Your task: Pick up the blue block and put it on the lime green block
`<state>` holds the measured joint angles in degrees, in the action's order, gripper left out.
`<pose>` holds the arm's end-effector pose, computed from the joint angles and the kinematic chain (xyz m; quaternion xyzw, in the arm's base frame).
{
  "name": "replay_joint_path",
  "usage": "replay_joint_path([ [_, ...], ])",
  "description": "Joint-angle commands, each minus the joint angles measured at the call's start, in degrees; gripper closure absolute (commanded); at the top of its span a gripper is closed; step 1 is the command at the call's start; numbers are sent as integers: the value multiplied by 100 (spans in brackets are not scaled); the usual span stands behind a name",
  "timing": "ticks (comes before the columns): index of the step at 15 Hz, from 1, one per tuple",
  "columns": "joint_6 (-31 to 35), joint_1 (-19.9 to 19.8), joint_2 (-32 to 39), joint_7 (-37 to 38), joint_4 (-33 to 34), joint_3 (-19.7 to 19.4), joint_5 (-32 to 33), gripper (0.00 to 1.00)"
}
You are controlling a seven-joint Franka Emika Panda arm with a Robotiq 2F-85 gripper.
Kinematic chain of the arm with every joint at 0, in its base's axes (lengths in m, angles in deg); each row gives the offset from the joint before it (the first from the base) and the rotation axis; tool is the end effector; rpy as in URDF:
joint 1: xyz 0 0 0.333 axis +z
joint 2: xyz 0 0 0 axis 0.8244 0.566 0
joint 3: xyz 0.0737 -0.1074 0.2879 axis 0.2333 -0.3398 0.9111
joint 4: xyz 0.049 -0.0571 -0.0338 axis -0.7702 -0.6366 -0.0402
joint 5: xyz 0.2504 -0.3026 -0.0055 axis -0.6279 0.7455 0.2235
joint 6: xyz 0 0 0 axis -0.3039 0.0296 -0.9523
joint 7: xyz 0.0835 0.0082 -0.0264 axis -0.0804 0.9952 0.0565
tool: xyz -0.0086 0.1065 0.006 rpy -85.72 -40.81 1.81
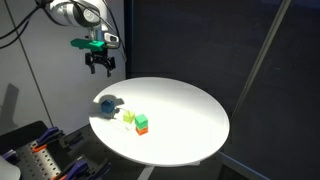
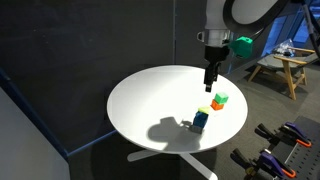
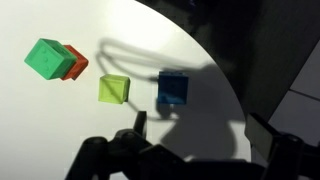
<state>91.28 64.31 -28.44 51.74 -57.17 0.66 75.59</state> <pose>0.4648 0.1246 0.3467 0.9813 0.1891 -0.0353 0.0084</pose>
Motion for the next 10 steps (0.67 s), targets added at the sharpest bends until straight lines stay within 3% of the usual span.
replay_joint_path([
  [1, 467, -30, 258, -55, -38, 48, -38, 0],
  [10, 1532, -58, 719, 85, -414, 64, -71, 0],
])
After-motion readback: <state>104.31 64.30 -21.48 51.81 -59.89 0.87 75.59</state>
